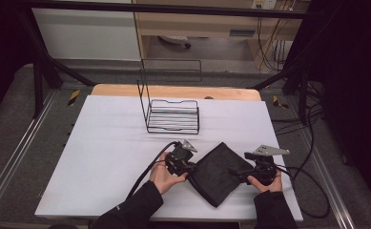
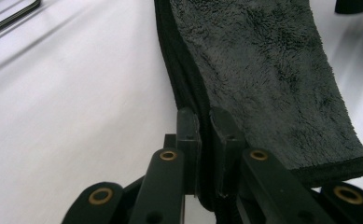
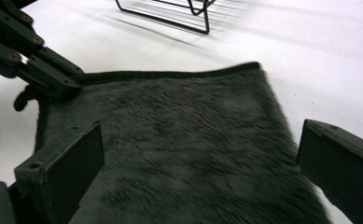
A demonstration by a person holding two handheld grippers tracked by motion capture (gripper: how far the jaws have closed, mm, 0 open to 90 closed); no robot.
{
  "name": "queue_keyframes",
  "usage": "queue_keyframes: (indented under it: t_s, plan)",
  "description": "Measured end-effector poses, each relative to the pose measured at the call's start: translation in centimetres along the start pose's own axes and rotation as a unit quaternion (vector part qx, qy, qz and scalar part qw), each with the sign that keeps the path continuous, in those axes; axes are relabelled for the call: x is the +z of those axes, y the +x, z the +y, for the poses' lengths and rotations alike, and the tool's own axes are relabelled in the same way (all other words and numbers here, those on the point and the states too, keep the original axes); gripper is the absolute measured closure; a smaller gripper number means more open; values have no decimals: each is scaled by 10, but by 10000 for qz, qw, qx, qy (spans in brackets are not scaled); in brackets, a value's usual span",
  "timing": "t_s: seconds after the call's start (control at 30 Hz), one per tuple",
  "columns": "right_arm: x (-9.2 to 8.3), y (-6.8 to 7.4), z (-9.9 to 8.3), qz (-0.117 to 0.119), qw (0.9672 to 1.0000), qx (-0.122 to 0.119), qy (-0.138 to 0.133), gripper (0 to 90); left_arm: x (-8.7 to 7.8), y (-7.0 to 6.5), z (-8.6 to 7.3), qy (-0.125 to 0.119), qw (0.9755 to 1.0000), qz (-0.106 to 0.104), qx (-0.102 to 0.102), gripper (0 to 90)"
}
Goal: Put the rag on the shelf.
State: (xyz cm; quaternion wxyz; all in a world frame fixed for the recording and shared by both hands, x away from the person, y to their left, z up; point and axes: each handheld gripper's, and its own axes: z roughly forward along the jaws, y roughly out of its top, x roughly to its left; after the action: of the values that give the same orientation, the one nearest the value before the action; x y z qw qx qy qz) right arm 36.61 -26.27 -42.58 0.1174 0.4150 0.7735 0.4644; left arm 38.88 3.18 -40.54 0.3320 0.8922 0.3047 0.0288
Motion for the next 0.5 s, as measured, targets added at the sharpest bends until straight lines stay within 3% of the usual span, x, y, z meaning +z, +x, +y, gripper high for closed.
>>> queue_keyframes:
  t_s: [0.5]
  plan:
    - [2,1,0,-3,10000,3,45,17,-34,25,-37,71,9997,233,-94,825]
